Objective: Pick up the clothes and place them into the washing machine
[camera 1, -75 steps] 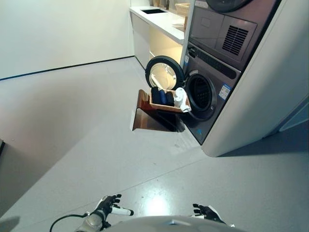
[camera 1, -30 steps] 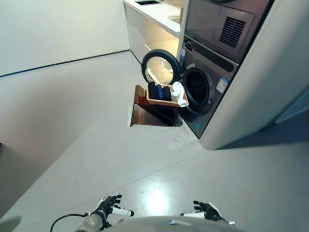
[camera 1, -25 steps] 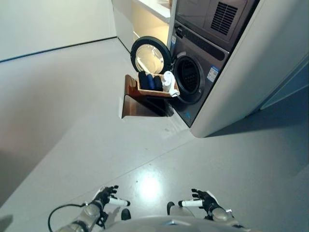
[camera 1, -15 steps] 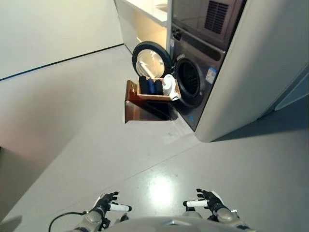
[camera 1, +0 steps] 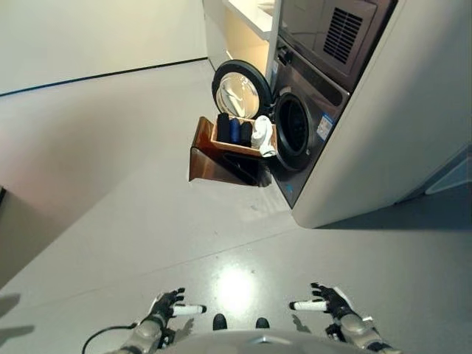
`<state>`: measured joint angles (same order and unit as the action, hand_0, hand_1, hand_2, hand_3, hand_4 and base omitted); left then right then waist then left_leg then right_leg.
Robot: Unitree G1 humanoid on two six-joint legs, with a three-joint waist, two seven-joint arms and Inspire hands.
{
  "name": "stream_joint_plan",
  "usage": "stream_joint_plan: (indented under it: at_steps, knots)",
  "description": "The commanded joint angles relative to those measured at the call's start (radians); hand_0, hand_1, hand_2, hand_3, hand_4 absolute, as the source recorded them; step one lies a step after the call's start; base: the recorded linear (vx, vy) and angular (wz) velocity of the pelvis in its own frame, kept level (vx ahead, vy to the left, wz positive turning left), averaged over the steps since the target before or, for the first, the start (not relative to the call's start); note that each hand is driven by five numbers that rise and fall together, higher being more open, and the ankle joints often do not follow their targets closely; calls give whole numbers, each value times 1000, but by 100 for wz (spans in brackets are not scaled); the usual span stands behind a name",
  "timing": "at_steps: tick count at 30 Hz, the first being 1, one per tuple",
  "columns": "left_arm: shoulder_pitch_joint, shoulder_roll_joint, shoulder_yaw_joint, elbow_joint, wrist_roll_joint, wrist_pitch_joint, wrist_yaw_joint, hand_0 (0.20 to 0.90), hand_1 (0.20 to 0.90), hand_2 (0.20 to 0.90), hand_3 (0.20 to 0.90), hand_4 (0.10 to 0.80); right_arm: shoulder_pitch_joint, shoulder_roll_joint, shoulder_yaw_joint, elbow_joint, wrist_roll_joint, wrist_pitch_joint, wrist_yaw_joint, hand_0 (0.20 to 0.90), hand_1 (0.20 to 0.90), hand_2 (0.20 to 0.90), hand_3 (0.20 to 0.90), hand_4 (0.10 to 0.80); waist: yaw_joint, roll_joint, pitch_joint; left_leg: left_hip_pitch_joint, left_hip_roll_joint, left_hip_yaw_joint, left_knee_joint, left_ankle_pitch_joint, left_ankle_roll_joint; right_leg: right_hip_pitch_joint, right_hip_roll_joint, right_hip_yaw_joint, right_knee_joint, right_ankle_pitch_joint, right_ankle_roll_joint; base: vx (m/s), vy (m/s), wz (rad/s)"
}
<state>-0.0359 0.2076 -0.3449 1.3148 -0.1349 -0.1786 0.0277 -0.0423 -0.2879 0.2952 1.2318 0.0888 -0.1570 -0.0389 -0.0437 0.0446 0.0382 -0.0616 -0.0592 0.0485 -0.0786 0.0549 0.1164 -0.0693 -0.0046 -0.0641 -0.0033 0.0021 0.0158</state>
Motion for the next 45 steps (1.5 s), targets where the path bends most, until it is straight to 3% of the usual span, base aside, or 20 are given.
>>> stream_joint_plan:
  at_steps: [1, 7, 11, 12, 15, 18, 20, 21, 23, 24, 26, 27, 29, 31, 33, 35, 37, 39, 43, 45]
  knots:
    - [-80, 19, 46, 14, 3, -40, 13, 900, 900, 900, 900, 800, -43, -11, 34, 17, -13, -33, 1, 900, 900, 900, 900, 800, -10, -59, -24, -3, -26, 18, 20, -59, -90, 18, -12, 6, -37, -1, 37, 72, 35, -4]
    - [-92, 10, 27, -5, 12, -41, 5, 900, 900, 900, 900, 800, -58, -10, 33, 39, -9, -28, 1, 900, 900, 900, 900, 800, -4, -58, -10, -10, -29, 26, 46, -82, -74, 7, -23, 12, 0, -16, 38, 70, 46, -4]
    - [-95, 22, 40, -27, 1, -49, 7, 900, 900, 900, 900, 800, -63, -8, 21, 44, 7, -31, 0, 900, 900, 900, 900, 800, 8, -55, -1, -12, -31, 34, 68, -110, -53, -27, -25, 4, 127, -62, 50, 128, 80, -12]
    - [-93, 33, 45, -32, 7, -49, 3, 900, 900, 900, 900, 800, -57, -7, 12, 37, 14, -31, 3, 900, 900, 900, 900, 800, 3, -53, 8, 7, -31, 26, 77, -128, -42, -53, -26, -3, 234, -61, 70, 184, 104, -13]
    - [-89, 47, 44, -33, 28, -47, -9, 900, 900, 900, 900, 800, -39, -9, -8, 50, 24, -34, 7, 900, 900, 900, 900, 800, -16, -47, 34, 52, -34, -3, 97, -159, -21, -123, -42, -4, 437, 19, 90, 219, 115, -7]
    - [-96, 65, 37, -40, 46, -50, -11, 900, 900, 900, 900, 800, -21, -9, -25, 55, 39, -40, 13, 900, 900, 900, 900, 800, -50, -31, 69, 79, -20, -38, 137, -179, -13, -223, -10, 34, 615, 44, 80, 189, 68, 28]
    - [-98, 67, 32, -44, 49, -54, -9, 900, 900, 900, 900, 800, -14, -11, -34, 58, 45, -41, 13, 900, 900, 900, 900, 800, -58, -30, 71, 84, -23, -50, 156, -196, -13, -242, -16, 38, 613, 31, 73, 223, 7, 27]
    - [-101, 72, 20, -53, 51, -64, 2, 900, 900, 900, 900, 800, 2, -13, -42, 55, 46, -42, 11, 900, 900, 900, 900, 800, -66, -26, 66, 110, -26, -66, 166, -220, -23, -288, -40, 24, 532, 4, 50, 220, -12, 28]
    - [-109, 70, 18, -48, 44, -67, 9, 900, 900, 900, 900, 800, 7, -11, -46, 53, 47, -43, 10, 900, 900, 900, 900, 800, -75, -26, 66, 129, -27, -81, 171, -237, -32, -299, -66, -3, 483, -9, 45, 354, -54, 28]
    - [-117, 62, 14, -45, 31, -72, 18, 900, 900, 900, 900, 800, 8, -17, -50, 55, 40, -41, 3, 900, 900, 900, 900, 800, -93, -41, 62, 176, -44, -102, 164, -270, -50, -336, -107, -27, 305, 40, 56, 522, -121, 32]
    - [-123, 56, 12, -39, 23, -76, 23, 900, 900, 900, 900, 800, 6, -17, -52, 57, 39, -40, 0, 900, 900, 900, 900, 800, -104, -42, 66, 212, -41, -116, 155, -288, -59, -327, -109, -32, 197, 83, 68, 452, -121, 23]
    - [-131, 50, 3, -31, 18, -82, 28, 900, 900, 900, 900, 800, 8, -12, -57, 54, 28, -36, -2, 900, 900, 900, 900, 800, -129, -51, 55, 274, -37, -143, 127, -310, -75, -364, -129, -7, 39, 165, 94, 469, -132, 13]
    - [-130, 49, 0, -31, 13, -83, 31, 900, 900, 900, 900, 800, 10, -12, -59, 45, 25, -33, -2, 900, 900, 900, 900, 800, -136, -41, 58, 312, -20, -150, 110, -319, -84, -361, -117, 7, -10, 192, 102, 449, -141, 26]
    - [-127, 37, -17, -30, 14, -81, 35, 900, 900, 900, 900, 800, 23, -10, -67, 42, 22, -31, 3, 900, 900, 900, 900, 800, -168, -40, 34, 384, 15, -189, 102, -329, -104, -379, -94, 86, -5, 232, 103, 541, -227, 34]
    - [-118, 29, -24, -34, 21, -76, 33, 900, 900, 900, 900, 800, 32, -9, -72, 43, 21, -34, 7, 900, 900, 900, 900, 800, -175, -28, 14, 401, 63, -193, 167, -264, -131, -372, -55, 99, 51, 230, 85, 496, -276, 90]
    - [-114, 22, -38, -47, 21, -68, 29, 900, 900, 900, 900, 800, 33, -14, -64, 33, 21, -36, 10, 900, 900, 900, 900, 800, -173, -19, 3, 297, 100, -157, 446, -71, -163, -308, -10, 79, 68, 206, 44, 410, -312, 64]
    - [-122, 19, -44, -72, 18, -73, 31, 900, 900, 900, 900, 800, 23, -28, -51, 30, 36, -38, 9, 900, 900, 900, 900, 800, -151, -50, 19, 114, 63, -133, 768, -9, -153, -215, -6, 86, 53, 155, -2, 322, -325, 7]
    - [-138, 25, -27, -75, 3, -74, 47, 900, 900, 900, 900, 800, 3, -32, -37, 34, 46, -36, 2, 900, 900, 900, 900, 800, -116, -81, 46, -6, 25, -86, 974, -47, -137, -151, -4, 92, 71, 106, -30, 327, -284, -25]
    - [-149, 39, -24, -77, 1, -92, 70, 900, 900, 900, 900, 800, -22, -36, -11, 19, 74, -44, -11, 900, 900, 900, 900, 800, -53, -122, 69, -220, 72, 11, 922, -87, -108, -54, 7, 112, 76, 42, -45, 348, -137, -25]
    - [-154, 43, -37, -66, 13, -94, 87, 900, 900, 900, 900, 800, -32, -30, 1, 20, 89, -50, -20, 900, 900, 900, 900, 800, -32, -132, 79, -284, 134, 36, 733, -62, -120, 0, 9, 128, 55, 17, -30, 375, 14, 3]
